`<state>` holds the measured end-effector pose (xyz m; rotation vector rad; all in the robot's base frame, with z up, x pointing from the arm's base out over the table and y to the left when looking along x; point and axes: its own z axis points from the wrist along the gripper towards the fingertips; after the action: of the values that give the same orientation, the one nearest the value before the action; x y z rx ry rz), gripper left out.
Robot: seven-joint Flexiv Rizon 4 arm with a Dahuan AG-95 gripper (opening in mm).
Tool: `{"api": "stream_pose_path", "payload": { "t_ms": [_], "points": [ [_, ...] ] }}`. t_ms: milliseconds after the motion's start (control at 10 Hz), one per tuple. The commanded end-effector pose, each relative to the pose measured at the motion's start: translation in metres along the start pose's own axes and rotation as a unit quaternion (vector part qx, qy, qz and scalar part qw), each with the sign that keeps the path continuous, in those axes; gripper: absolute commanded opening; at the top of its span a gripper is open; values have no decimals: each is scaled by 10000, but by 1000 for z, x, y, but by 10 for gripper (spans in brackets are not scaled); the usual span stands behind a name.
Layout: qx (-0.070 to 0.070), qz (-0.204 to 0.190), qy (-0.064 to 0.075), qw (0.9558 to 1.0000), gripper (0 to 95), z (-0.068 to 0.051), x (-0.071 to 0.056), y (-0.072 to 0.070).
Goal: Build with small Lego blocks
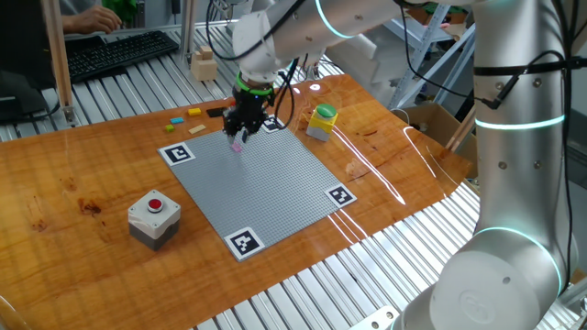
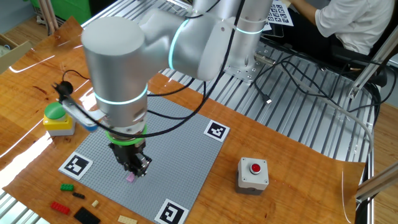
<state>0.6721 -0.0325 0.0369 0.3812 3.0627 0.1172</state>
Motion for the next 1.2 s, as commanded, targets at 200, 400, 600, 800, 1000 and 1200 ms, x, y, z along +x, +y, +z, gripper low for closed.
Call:
{"api": "stream_pose_path", "payload": {
  "t_ms": [200,400,600,800,1000,1200],
  "points": [
    [27,561,34,9984,190,-11,-19,-3],
    [81,859,27,9963,190,-16,-34,-12],
    [186,1507,-7,9884,190,-21,-52,-19],
    [200,2136,6,9767,190,-28,-70,-25],
    [100,2760,36,9611,190,-34,-85,-29],
    [34,3170,19,9484,190,-32,-99,-33]
  ]
}}
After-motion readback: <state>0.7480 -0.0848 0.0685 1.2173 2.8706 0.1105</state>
